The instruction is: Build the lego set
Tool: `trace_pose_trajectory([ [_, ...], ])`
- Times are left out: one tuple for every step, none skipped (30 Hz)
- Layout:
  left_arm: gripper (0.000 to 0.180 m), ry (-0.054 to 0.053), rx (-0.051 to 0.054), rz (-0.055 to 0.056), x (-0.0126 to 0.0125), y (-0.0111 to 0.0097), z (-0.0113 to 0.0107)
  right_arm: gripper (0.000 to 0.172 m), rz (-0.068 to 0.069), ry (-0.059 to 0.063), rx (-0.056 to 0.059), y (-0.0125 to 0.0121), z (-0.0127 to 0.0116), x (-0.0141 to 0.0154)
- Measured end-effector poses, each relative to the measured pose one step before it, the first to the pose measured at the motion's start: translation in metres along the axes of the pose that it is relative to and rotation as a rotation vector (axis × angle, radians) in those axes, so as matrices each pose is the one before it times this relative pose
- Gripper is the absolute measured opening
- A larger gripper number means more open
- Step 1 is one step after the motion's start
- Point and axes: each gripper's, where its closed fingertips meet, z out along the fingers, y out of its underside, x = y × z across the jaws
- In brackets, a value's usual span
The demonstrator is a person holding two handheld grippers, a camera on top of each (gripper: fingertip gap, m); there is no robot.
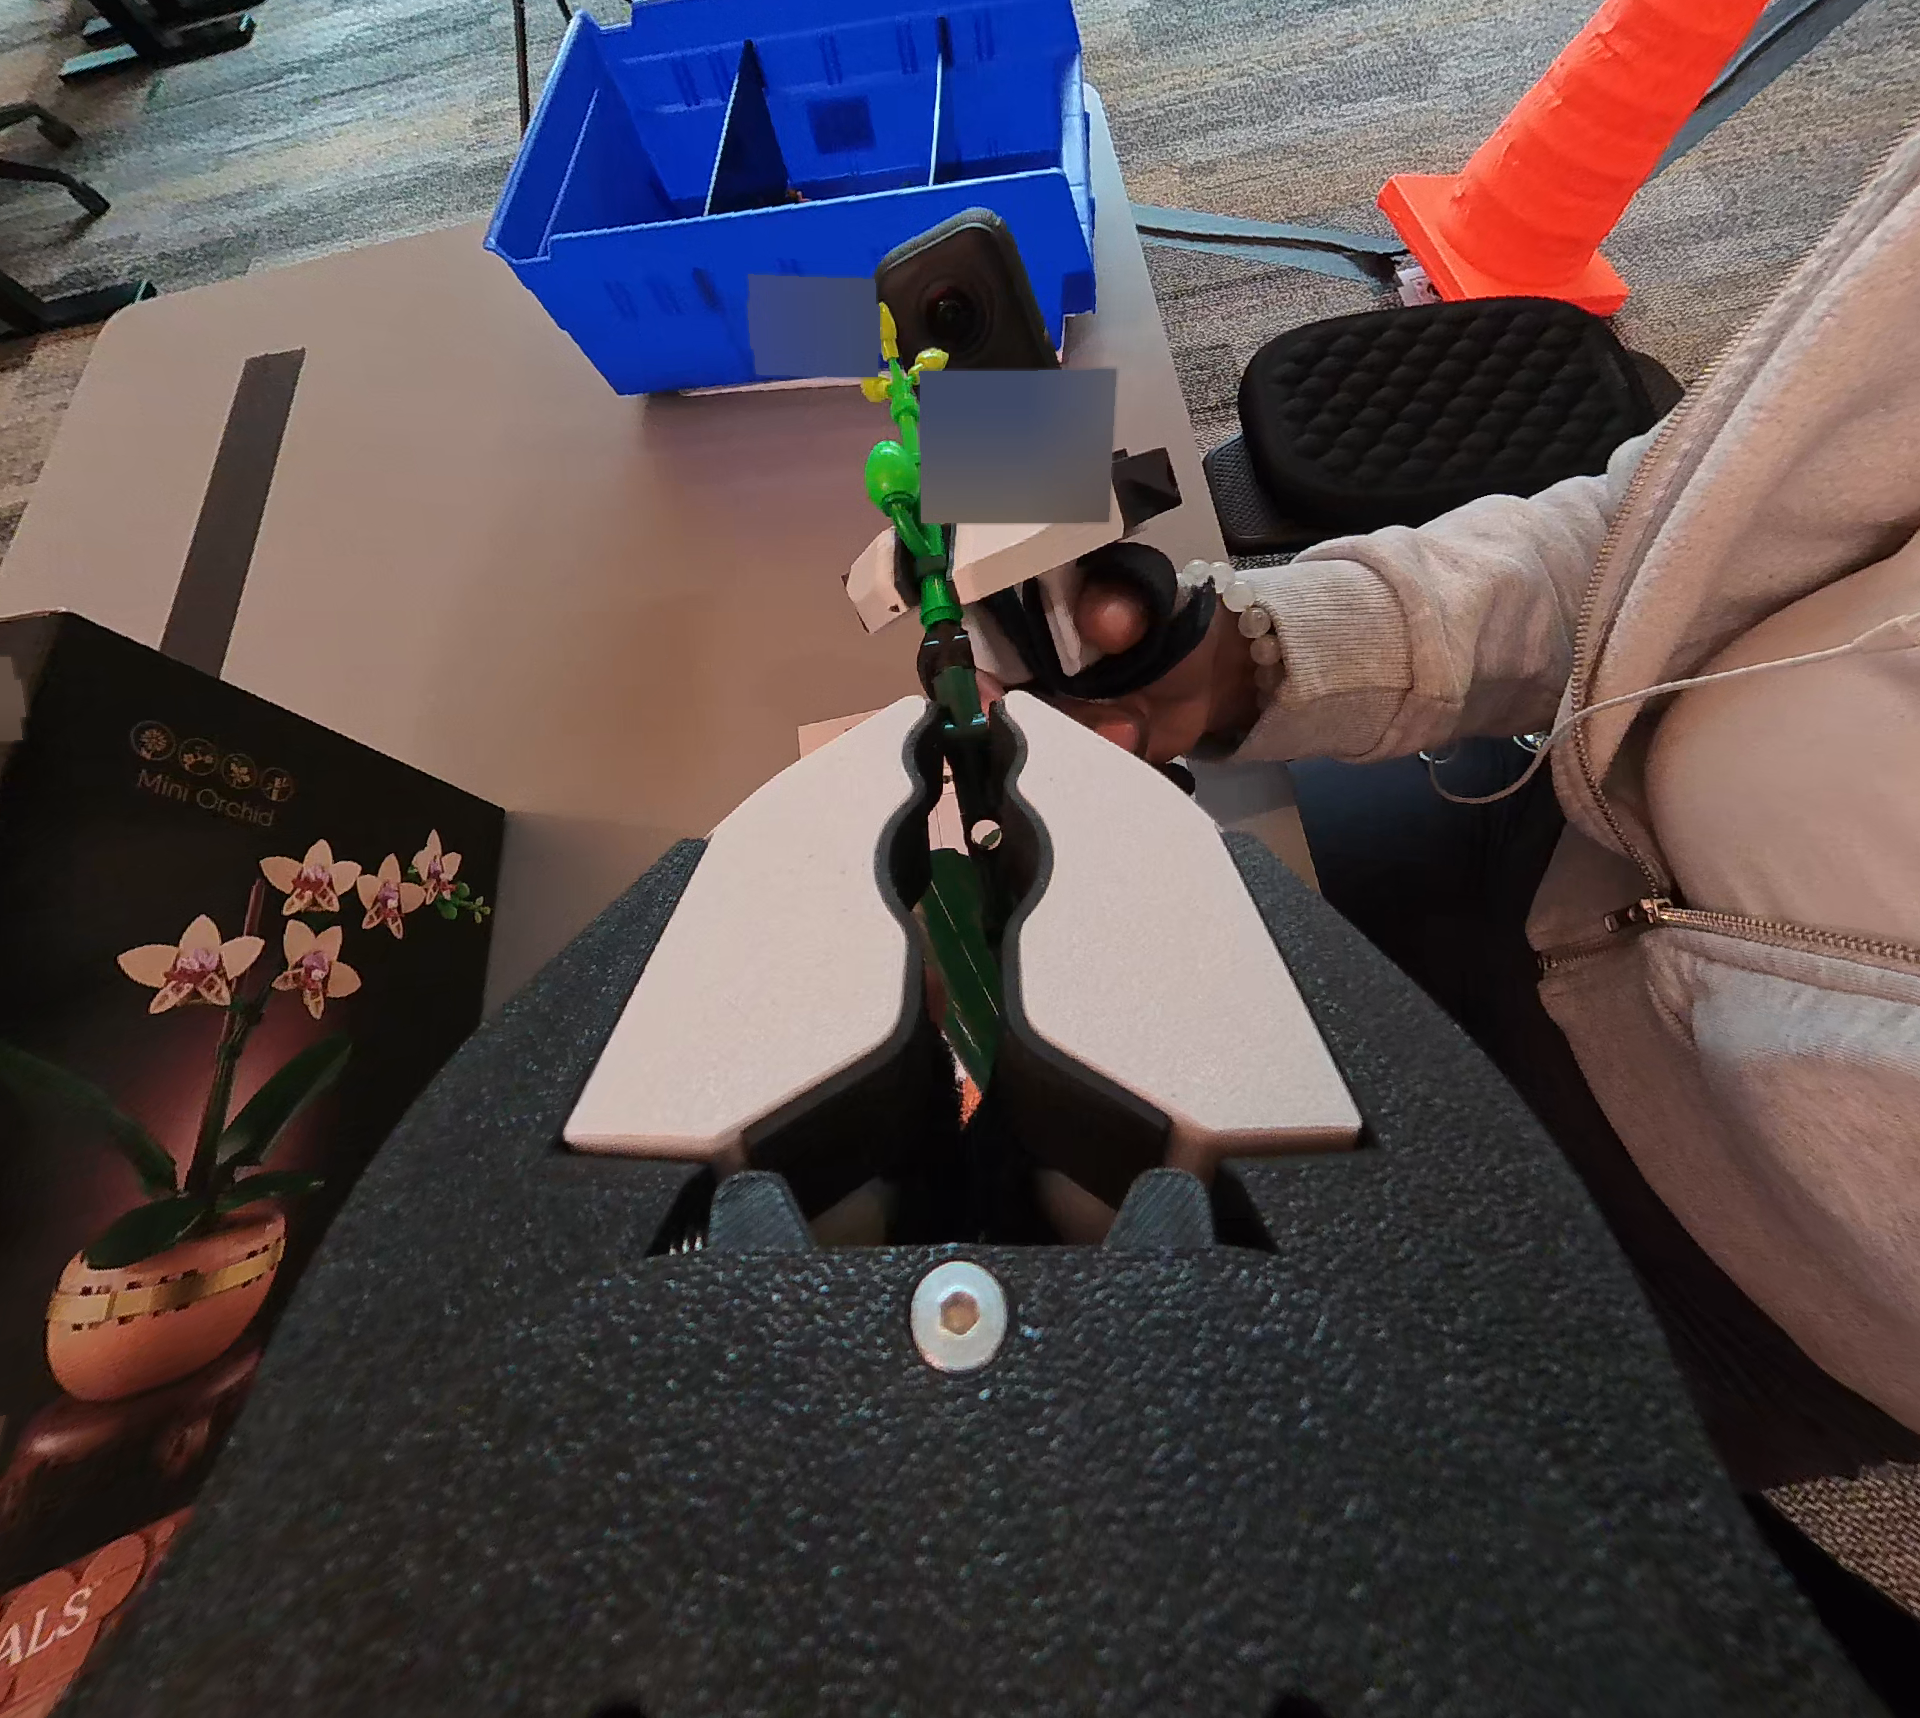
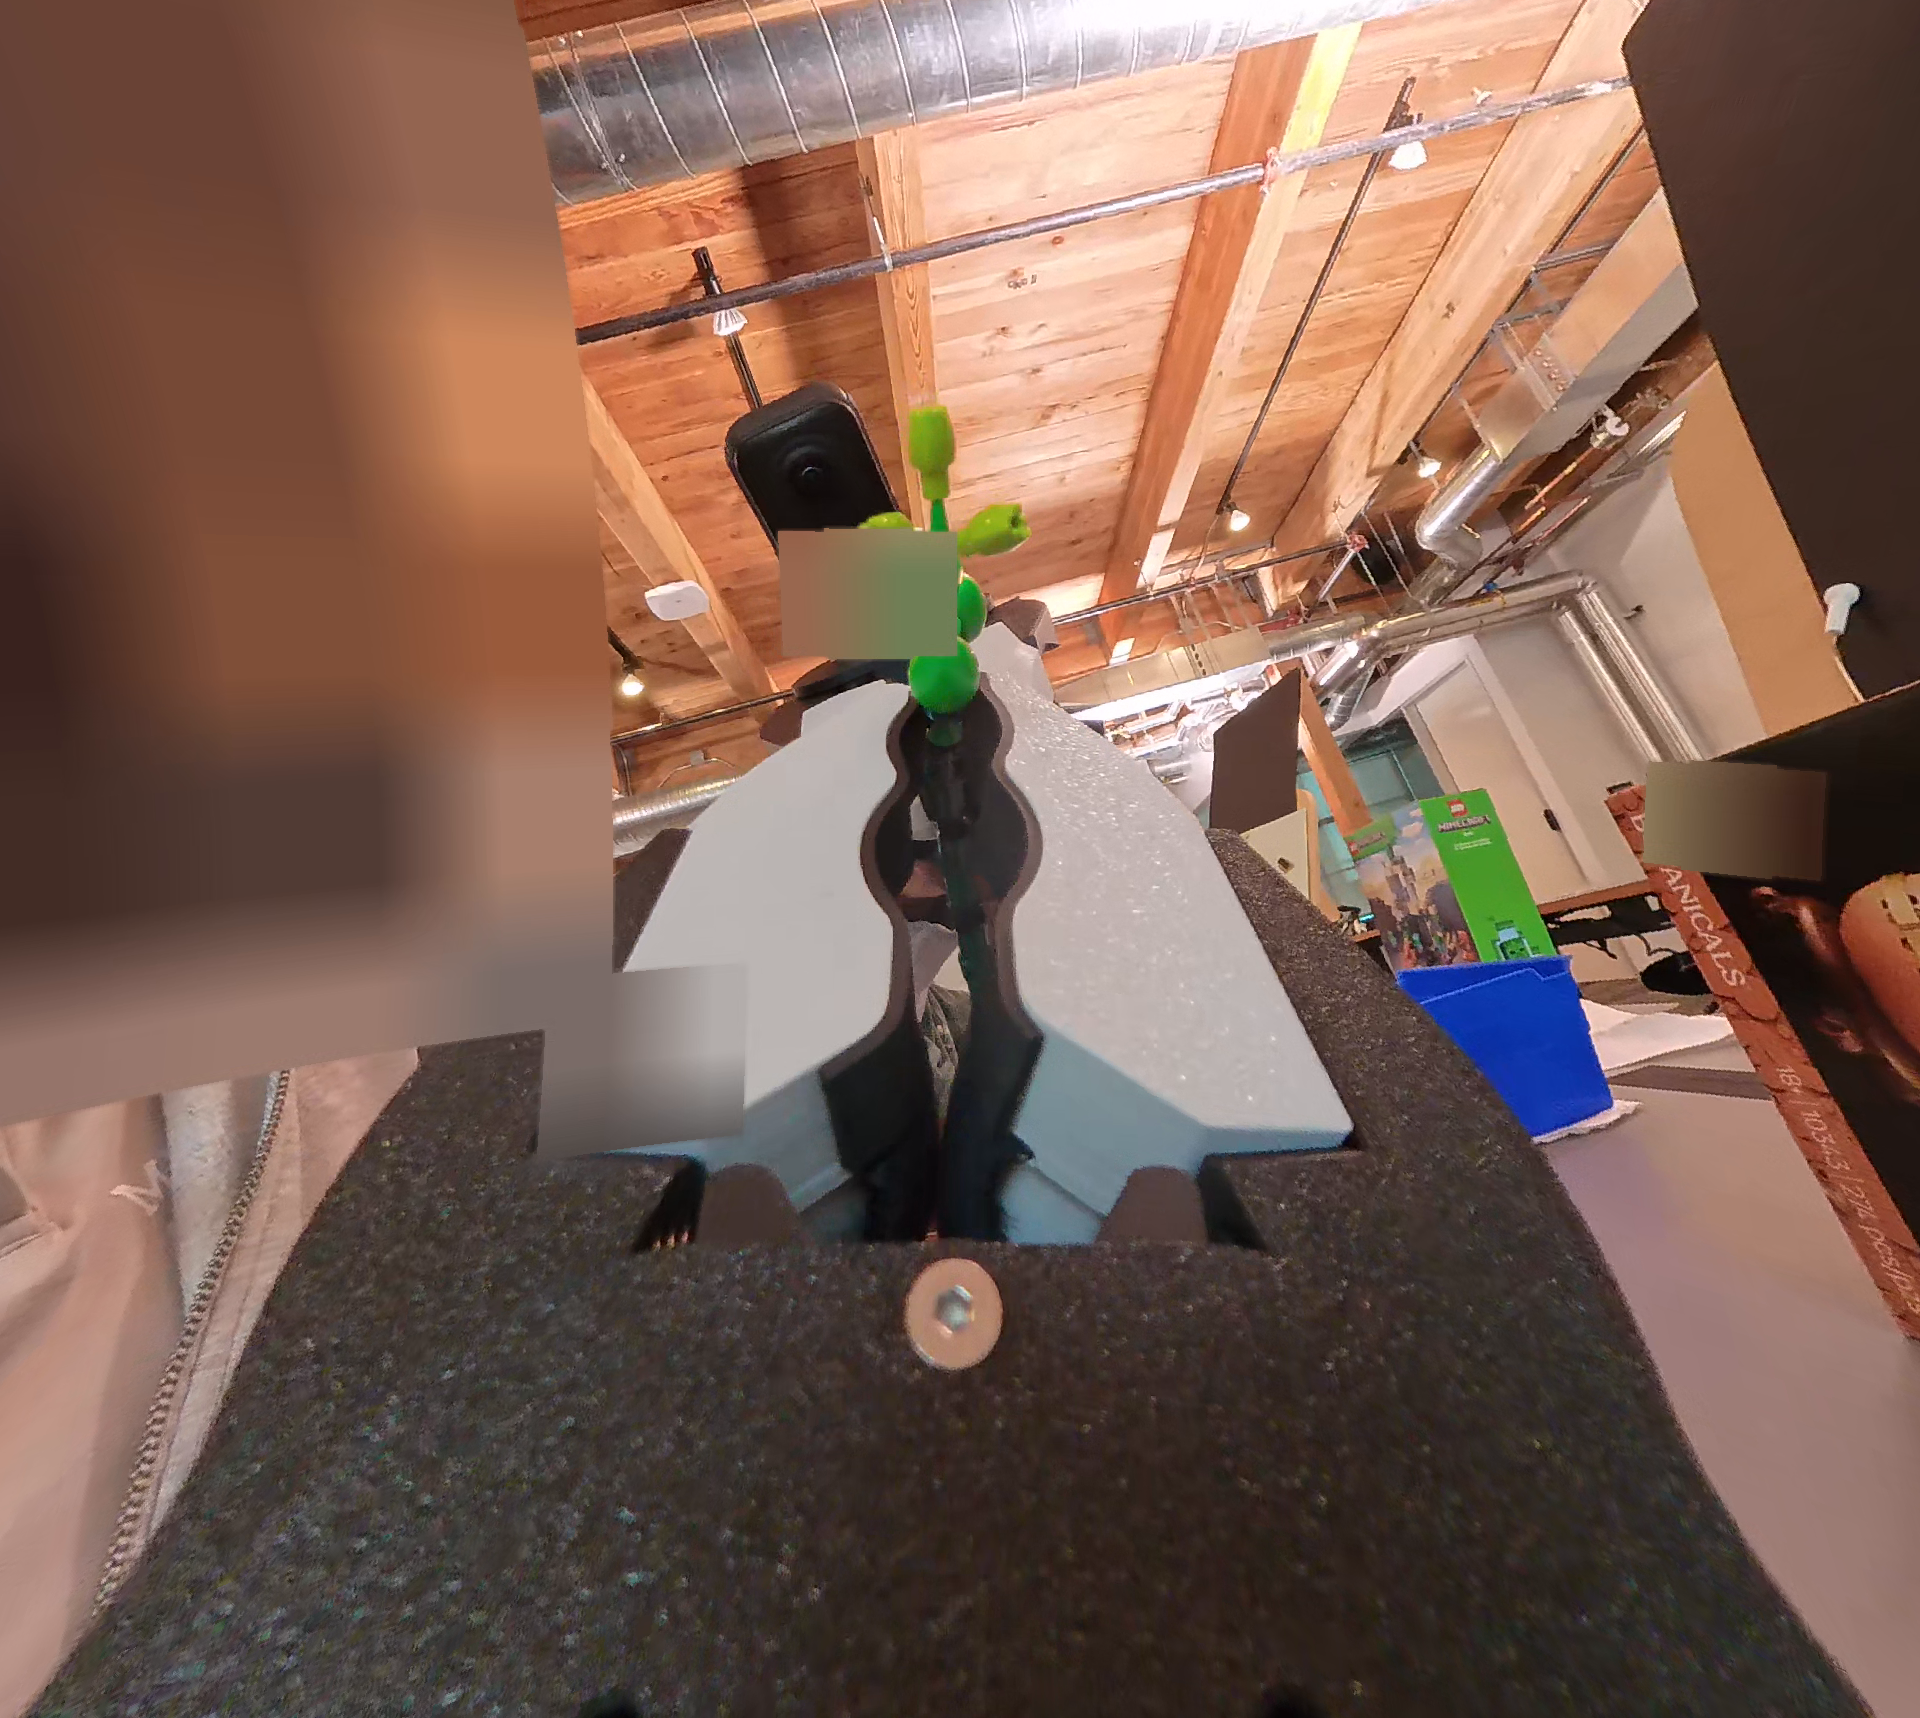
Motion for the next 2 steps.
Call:
trace_pose_trajectory([
  [0.007,0.0010,-0.0004,0.0001,-0.00027,0.00024,-0.00001,0.007,-0.0013,0.0019,-0.0027,0.00032,-0.00030,0.00014],
  [0.007,0.0012,-0.0014,0.0009,0.00045,0.00013,-0.00012,0.007,-0.0018,0.0008,-0.0037,0.00032,0.00016,-0.00005],
])
